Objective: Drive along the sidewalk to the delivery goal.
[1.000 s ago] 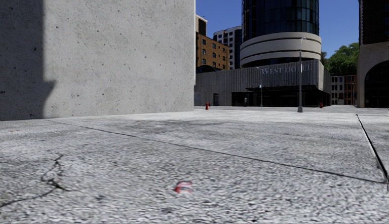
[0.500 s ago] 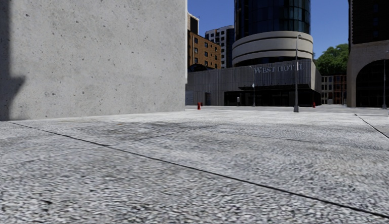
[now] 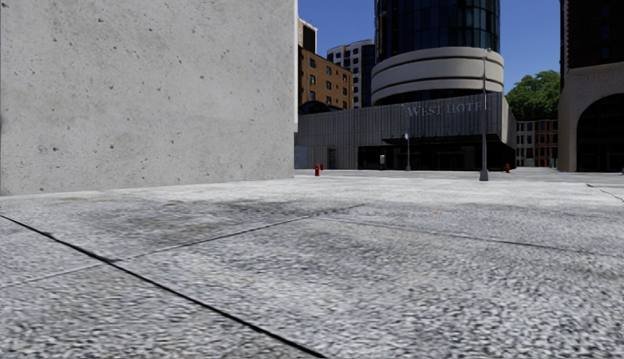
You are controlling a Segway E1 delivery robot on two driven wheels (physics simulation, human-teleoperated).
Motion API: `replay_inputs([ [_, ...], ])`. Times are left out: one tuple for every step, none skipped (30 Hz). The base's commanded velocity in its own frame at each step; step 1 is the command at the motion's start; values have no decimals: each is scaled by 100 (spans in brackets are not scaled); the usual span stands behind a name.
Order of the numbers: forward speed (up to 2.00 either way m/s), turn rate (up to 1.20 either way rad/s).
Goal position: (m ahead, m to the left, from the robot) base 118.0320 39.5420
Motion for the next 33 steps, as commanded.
replay_inputs([
  [200,0],
  [200,-5],
  [200,-5],
  [200,-29],
  [200,-36],
  [200,-37],
  [200,-37],
  [200,-38],
  [200,-38],
  [200,-38],
  [200,-38],
  [200,-38],
  [200,-38],
  [200,-38],
  [200,-38],
  [200,-38],
  [200,-38],
  [200,-38],
  [200,-38],
  [200,-38],
  [200,-38],
  [200,-31],
  [200,-26],
  [200,-26],
  [200,-21],
  [200,-6],
  [200,0],
  [200,0],
  [200,0],
  [200,0],
  [200,0],
  [200,0],
  [200,0],
])
